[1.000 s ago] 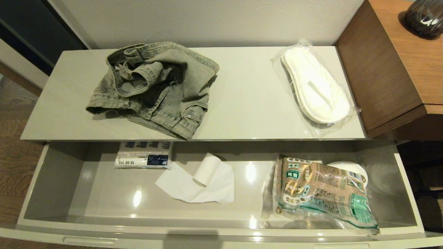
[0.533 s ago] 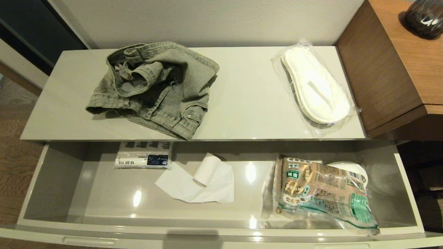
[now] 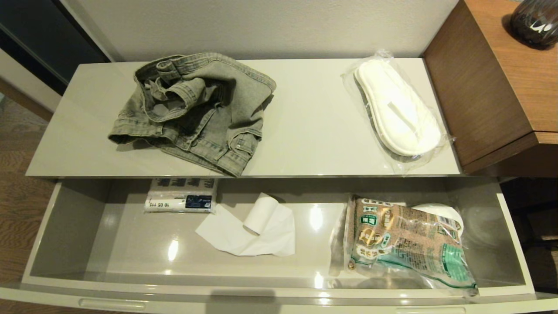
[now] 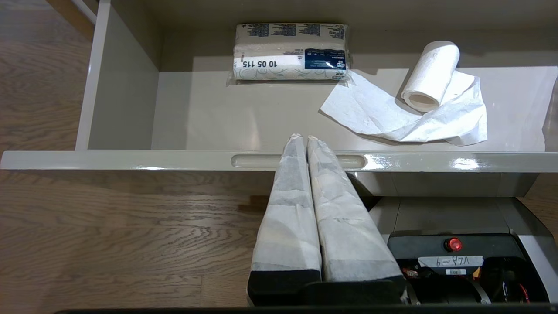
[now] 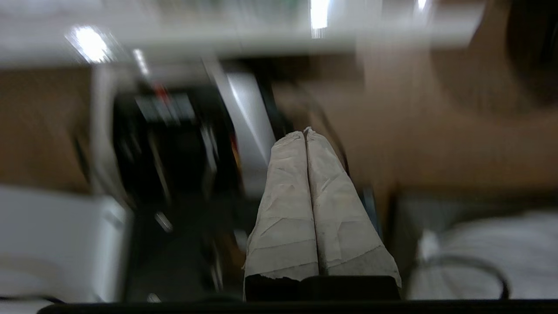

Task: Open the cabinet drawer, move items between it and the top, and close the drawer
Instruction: Close the drawer

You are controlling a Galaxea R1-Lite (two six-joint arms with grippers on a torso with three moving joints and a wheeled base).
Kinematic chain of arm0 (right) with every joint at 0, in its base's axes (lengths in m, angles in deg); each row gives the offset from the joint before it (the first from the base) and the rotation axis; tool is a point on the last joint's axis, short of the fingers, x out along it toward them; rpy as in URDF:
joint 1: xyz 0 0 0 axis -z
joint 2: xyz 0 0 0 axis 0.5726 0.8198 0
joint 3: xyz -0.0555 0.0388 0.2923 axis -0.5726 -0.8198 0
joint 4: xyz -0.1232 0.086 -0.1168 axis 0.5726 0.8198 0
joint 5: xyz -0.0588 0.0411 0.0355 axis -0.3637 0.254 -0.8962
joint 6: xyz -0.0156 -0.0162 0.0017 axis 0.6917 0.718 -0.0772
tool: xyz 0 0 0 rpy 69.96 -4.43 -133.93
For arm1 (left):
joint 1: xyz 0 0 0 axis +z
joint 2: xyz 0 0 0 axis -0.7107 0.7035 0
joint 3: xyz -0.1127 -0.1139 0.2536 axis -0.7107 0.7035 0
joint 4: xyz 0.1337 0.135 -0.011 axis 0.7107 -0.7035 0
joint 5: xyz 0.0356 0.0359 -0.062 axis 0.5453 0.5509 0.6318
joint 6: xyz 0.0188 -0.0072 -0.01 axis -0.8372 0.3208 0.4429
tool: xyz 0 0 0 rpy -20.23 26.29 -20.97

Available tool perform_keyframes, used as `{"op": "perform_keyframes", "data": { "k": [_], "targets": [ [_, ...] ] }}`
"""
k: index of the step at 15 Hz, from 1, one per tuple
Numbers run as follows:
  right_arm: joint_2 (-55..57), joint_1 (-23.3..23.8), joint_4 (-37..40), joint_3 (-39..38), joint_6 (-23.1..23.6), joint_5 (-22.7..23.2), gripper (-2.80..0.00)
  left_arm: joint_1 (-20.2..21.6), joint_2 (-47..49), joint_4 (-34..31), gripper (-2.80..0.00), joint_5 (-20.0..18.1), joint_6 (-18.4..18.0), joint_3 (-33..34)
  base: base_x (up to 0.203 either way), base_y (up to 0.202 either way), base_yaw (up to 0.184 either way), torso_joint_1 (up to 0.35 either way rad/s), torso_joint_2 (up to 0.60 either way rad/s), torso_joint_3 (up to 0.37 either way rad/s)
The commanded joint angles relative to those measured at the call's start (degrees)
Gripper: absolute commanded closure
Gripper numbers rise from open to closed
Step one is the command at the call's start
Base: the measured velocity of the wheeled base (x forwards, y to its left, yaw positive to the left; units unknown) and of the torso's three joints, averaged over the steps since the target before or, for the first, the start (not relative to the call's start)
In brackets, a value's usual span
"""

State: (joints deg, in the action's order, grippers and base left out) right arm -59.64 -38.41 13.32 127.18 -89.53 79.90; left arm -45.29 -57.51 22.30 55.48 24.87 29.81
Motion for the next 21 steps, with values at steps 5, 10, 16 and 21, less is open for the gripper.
{"op": "perform_keyframes", "data": {
  "k": [5,10,16,21],
  "targets": [
    [23.18,-0.54,-9.83,-14.35,-3.83,6.21,0.00,0.00,-0.03,0.00,0.00,0.02,-0.08,0.09,0.000,0.000,0.000,0.000,0.00,0.000],
    [40.58,-0.70,-27.12,-15.65,-14.82,7.59,0.00,0.00,-0.03,0.00,0.00,0.02,-0.11,0.00,0.000,0.000,0.000,0.000,0.00,0.000],
    [45.22,-2.57,-29.76,-15.56,-15.62,7.77,0.00,0.00,-0.12,0.00,0.00,0.02,-0.08,0.05,0.000,0.000,0.000,0.000,0.00,0.000],
    [50.65,-5.57,-29.99,-16.27,-15.50,8.02,0.00,0.00,-0.03,0.00,0.00,0.02,-0.08,0.00,0.000,0.000,0.000,0.000,0.00,0.000]
  ]
}}
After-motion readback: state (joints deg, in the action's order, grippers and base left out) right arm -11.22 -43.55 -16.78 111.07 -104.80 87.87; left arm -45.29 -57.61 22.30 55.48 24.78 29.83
